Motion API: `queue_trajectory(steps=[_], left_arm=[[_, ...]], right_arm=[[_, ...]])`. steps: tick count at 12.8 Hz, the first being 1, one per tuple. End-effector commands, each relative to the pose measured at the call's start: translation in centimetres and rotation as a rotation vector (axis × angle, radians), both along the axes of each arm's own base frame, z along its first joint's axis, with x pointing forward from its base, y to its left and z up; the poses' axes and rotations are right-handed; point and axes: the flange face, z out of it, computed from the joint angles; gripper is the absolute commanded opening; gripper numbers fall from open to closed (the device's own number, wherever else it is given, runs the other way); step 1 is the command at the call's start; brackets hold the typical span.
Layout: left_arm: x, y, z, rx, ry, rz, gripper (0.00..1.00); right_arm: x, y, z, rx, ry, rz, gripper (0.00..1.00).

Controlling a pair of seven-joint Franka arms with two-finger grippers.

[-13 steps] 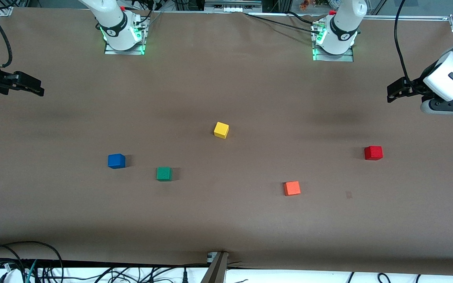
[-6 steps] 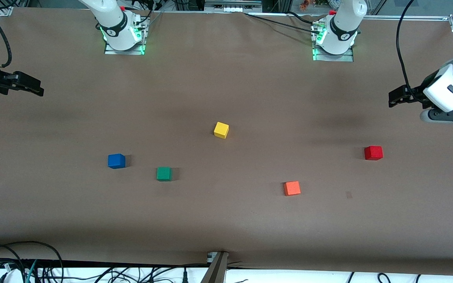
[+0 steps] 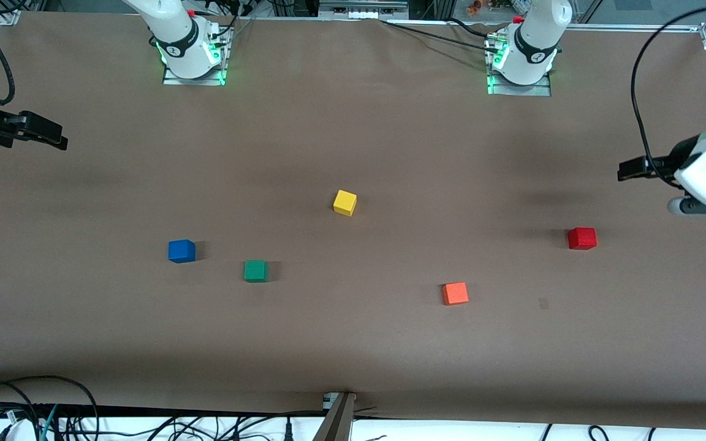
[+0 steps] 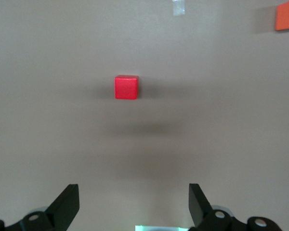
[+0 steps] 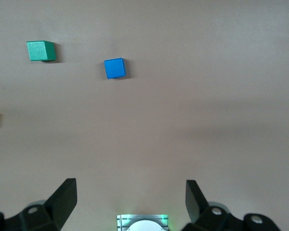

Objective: Pass red block to right arm, stack on blue
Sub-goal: 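Reach the left gripper down to the red cube and close on it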

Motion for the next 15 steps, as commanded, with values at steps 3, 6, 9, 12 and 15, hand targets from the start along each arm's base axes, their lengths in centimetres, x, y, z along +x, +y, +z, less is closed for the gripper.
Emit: queue_trajectory(steps=[3, 6, 9, 12, 15], left_arm=[[3.0, 2.7, -9.3, -0.005, -0.080, -0.086, 1.00], [2.1, 4.4, -15.8, -0.006, -0.141, -0.110, 1.00], [0.8, 4.9, -20.1, -0.002, -0.181, -0.102, 1.00], [0.5, 4.7, -23.5, -0.002, -0.201, -0.110, 1.00], [0.1, 4.5, -27.0, -0.006, -0.215, -0.140, 1.00]], right_arm=[[0.2, -0.2, 0.5, 0.020, -0.007, 0.006, 1.00], [0.2, -0.2, 0.5, 0.020, -0.008, 0.006, 1.00], [0.2, -0.2, 0.5, 0.020, -0.008, 0.006, 1.00], [0.2, -0.2, 0.5, 0.020, -0.007, 0.006, 1.00], [0.2, -0.2, 0.5, 0.020, -0.007, 0.006, 1.00]])
